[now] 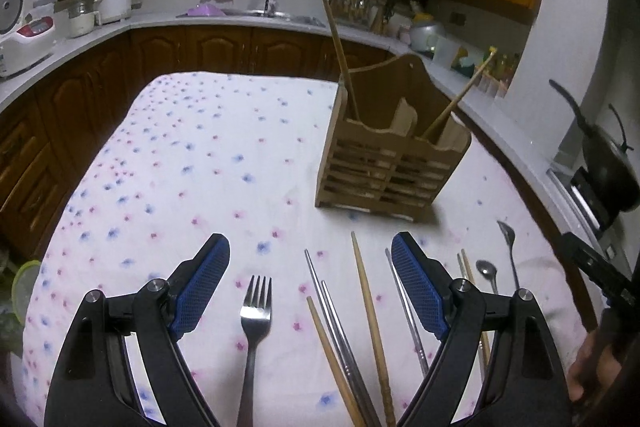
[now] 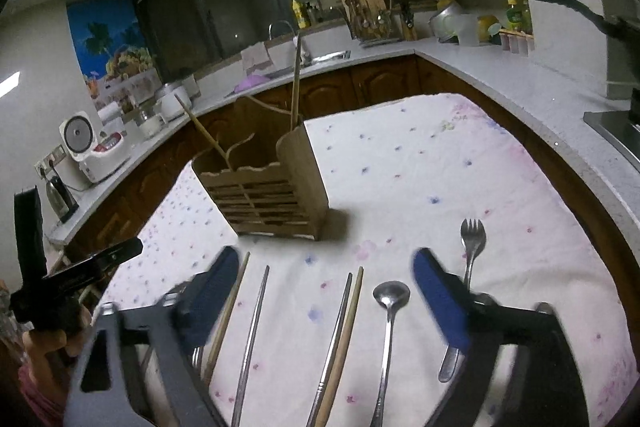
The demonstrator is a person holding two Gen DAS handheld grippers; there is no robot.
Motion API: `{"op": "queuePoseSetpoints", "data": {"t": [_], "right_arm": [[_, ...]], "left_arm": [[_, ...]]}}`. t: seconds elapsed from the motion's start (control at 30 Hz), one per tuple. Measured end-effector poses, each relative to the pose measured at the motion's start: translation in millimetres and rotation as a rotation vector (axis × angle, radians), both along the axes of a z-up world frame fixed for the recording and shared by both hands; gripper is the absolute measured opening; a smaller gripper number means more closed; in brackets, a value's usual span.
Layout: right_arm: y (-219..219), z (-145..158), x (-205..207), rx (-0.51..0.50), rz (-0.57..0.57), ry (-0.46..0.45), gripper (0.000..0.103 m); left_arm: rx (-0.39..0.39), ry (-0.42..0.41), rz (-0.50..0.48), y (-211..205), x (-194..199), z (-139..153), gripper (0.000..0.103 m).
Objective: Organize utensils
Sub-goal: 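Close the right tool on a wooden chopstick while the left tool grasps another chopstick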
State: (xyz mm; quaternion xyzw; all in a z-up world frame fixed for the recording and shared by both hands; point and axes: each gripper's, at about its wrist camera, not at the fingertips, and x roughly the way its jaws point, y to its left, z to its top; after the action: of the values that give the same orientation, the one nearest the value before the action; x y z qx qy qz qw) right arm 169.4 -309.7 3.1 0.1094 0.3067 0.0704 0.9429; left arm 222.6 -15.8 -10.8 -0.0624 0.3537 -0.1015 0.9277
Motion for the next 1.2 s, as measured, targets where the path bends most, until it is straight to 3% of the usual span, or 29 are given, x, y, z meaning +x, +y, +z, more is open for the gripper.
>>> {"op": "queuePoseSetpoints", "data": {"t": [0.1, 0.3, 0.67, 0.93, 1.03, 1.2], "right_arm": [[3.3, -8.4, 6.0, -0.004, 0.009, 0.034, 0.061], [8.7, -27.5, 20.0, -0.023, 0.028, 0.109, 0.038], [16.0, -59.5, 47.9, -0.051, 0.063, 0.227, 0.018], [21.8, -82.6, 66.6, -0.086, 0.079, 0.305, 0.016], [22.4, -92.0, 73.0, -0.091, 0.086, 0.339, 0.016], [22.2, -92.5, 81.4, -0.103, 0.088, 0.348, 0.012]], "left_arm": [[0.022, 0.023, -0.015, -7.2, 4.3, -6.2, 0.085], [0.061, 0.08, -0.06, -23.5, 14.4, -22.3, 0.081], [0.091, 0.204, -0.108, -45.6, 41.9, -57.1, 0.065], [0.127, 0.262, -0.131, -59.4, 57.5, -74.6, 0.063], [0.141, 0.295, -0.146, -65.2, 64.6, -84.5, 0.058], [0.208, 0.272, -0.161, -76.8, 68.8, -87.7, 0.057]]}}
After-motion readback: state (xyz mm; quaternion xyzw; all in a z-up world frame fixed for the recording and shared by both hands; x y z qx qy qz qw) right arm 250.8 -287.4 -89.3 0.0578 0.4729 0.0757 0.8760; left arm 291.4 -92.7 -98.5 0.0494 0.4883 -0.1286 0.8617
